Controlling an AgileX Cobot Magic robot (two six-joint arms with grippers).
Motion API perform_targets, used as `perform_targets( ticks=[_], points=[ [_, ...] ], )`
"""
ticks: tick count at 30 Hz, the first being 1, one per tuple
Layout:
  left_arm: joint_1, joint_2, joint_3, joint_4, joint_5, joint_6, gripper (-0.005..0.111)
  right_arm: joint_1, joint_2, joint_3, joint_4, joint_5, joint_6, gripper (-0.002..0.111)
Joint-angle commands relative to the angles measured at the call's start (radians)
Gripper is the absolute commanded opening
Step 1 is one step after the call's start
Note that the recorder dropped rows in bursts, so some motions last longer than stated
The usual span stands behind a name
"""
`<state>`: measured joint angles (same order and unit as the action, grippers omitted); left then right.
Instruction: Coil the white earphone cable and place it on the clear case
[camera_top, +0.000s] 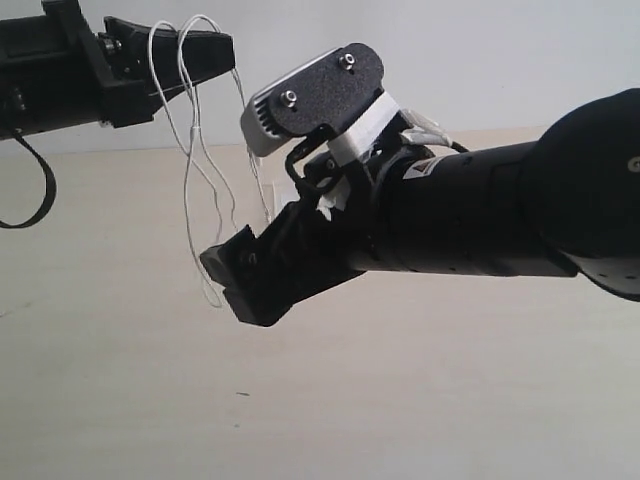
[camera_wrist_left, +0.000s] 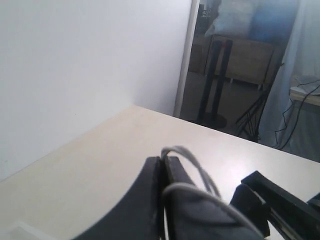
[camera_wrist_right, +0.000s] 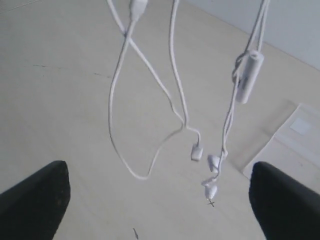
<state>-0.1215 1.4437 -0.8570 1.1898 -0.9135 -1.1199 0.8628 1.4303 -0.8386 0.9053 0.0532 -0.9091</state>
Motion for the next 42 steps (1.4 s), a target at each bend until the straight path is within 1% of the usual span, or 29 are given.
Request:
perform_targets(
  ticks=[1,3,6,9,14,18,23,28,42],
  points=[
    [-0.008,0.000,-0.007,-0.041,0.016,0.018,0.000,0.004,0.001,-0.005,0.005,-0.026,-0.006,0.092],
    [-0.008,0.000,-0.007,-0.049,0.016,0.022,0.000,0.004,0.001,-0.005,0.005,-0.047,-0.006,0.092],
    [-0.044,0.000,-0.007,-0.049,0.021,0.050,0.000,0.004,0.001,-0.007,0.005,-0.085,-0.004,0.092],
    [-0.070,0.000,-0.007,-0.072,0.072,0.070,0.000,0.004,0.001,-0.025,0.005,-0.076,-0.008,0.092],
    [-0.070,0.000,-0.018,-0.070,0.070,0.063,0.000,0.010,0.019,-0.064,0.005,-0.067,-0.008,0.092],
    [-0.070,0.000,-0.018,-0.060,0.041,0.042,0.000,0.010,0.049,-0.076,0.005,-0.063,-0.005,0.092],
    [-0.070,0.000,-0.018,-0.048,-0.009,0.014,0.000,0.010,0.071,-0.076,0.005,-0.112,-0.007,0.092],
    [-0.070,0.000,-0.018,-0.044,-0.062,0.006,0.000,0.010,0.074,-0.076,-0.007,-0.119,-0.007,0.092],
    [-0.078,0.000,-0.018,-0.048,-0.083,-0.008,0.000,0.010,0.074,-0.076,-0.007,-0.101,-0.007,0.092]
  ],
)
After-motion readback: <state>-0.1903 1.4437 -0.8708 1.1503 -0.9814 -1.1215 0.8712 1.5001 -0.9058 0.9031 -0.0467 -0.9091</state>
